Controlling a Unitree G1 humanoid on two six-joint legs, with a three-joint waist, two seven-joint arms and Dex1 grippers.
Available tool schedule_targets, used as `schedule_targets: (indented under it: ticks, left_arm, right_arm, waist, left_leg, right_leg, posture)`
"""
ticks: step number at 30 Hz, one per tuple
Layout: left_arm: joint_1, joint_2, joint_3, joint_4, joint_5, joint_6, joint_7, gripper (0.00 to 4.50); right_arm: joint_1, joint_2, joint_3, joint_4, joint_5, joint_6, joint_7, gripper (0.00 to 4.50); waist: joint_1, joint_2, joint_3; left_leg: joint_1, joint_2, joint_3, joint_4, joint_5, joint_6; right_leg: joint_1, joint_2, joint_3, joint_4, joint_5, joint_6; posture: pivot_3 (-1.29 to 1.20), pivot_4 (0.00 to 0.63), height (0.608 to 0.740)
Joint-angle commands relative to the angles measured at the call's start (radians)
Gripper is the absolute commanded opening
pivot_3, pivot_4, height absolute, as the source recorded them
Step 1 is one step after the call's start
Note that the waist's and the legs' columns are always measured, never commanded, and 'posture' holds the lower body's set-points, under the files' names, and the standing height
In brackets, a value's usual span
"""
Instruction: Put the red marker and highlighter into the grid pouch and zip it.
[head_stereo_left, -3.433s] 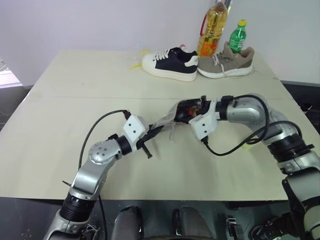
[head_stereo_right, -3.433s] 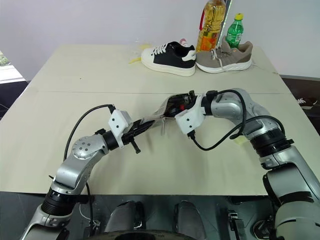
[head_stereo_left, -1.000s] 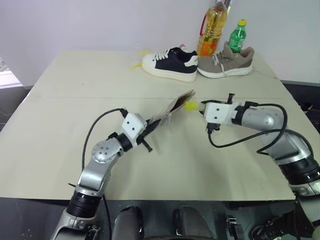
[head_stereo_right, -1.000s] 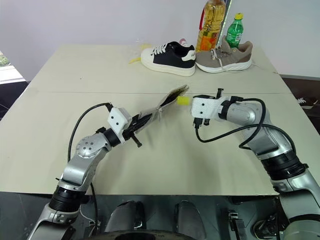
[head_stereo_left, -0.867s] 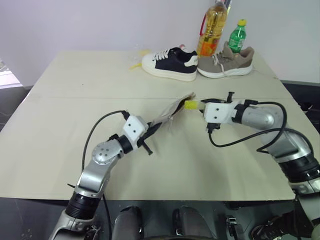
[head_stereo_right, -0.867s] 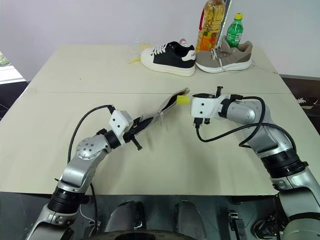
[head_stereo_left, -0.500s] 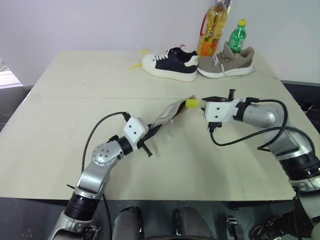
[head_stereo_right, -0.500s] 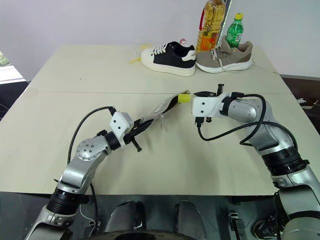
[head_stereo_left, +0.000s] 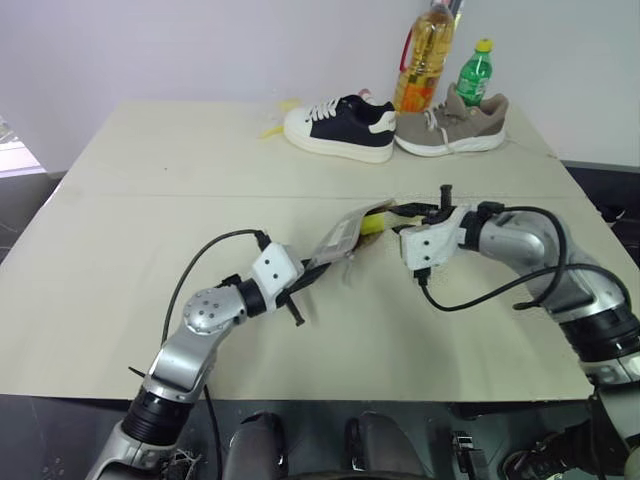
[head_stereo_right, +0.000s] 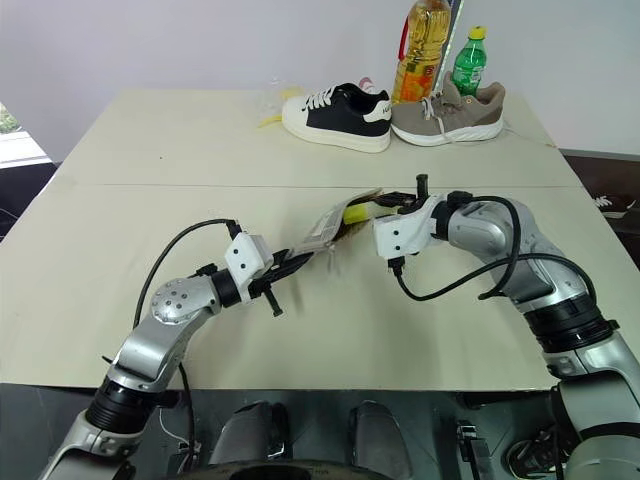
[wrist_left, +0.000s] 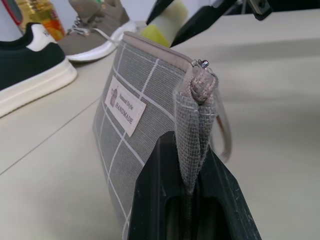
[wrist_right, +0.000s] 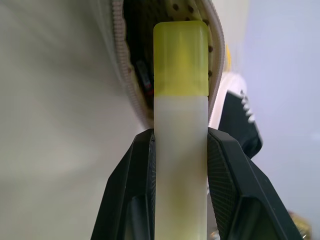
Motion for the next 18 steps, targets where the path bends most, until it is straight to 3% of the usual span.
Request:
schedule_targets:
  ticks: [1, 7, 14, 18]
  left_arm:
    - [-0.010, 0.003, -0.010, -0.051, -0.013, 0.006, -0.014, 0.00]
    - [-0.028, 0.003, -0.005, -0.058, -0.020, 0.027, -0.032, 0.00]
    - [-0.019, 0.006, -0.001, -0.075, -0.022, 0.044, -0.040, 0.00]
    - [-0.017, -0.020, 0.035, -0.068, -0.040, 0.045, -0.005, 0.00]
  right_arm:
    - [0.002, -0.024, 0.005, -0.043, 0.000, -0.120, 0.007, 0.85]
    - [0.015, -0.009, 0.021, -0.039, 0.032, -0.197, 0.038, 0.85]
    - [0.009, 0.007, 0.004, -0.018, 0.065, -0.201, 0.055, 4.40]
    - [-0.017, 0.023, -0.070, 0.013, 0.160, -0.101, 0.054, 4.47]
  waist:
    - [0.000, 0.000, 0.000]
    - [0.000, 0.000, 0.000]
    - [0.000, 0.000, 0.000]
    - [0.000, 0.000, 0.000]
  left_leg:
    - [0.000, 0.000, 0.000, 0.000, 0.000, 0.000]
    - [0.001, 0.000, 0.000, 0.000, 0.000, 0.000]
    - [0.001, 0.000, 0.000, 0.001, 0.000, 0.000]
    - [0.002, 0.000, 0.000, 0.001, 0.000, 0.000]
  right_leg:
    - [0.000, 0.000, 0.000, 0.000, 0.000, 0.000]
    - [0.001, 0.000, 0.000, 0.000, 0.000, 0.000]
    - [0.002, 0.000, 0.000, 0.000, 0.000, 0.000]
    - [0.002, 0.000, 0.000, 0.000, 0.000, 0.000]
  posture:
    - [0.00, 0.150, 0.713]
    - [0.00, 0.150, 0.713]
    - [0.00, 0.150, 0.713]
    - [0.00, 0.150, 0.713]
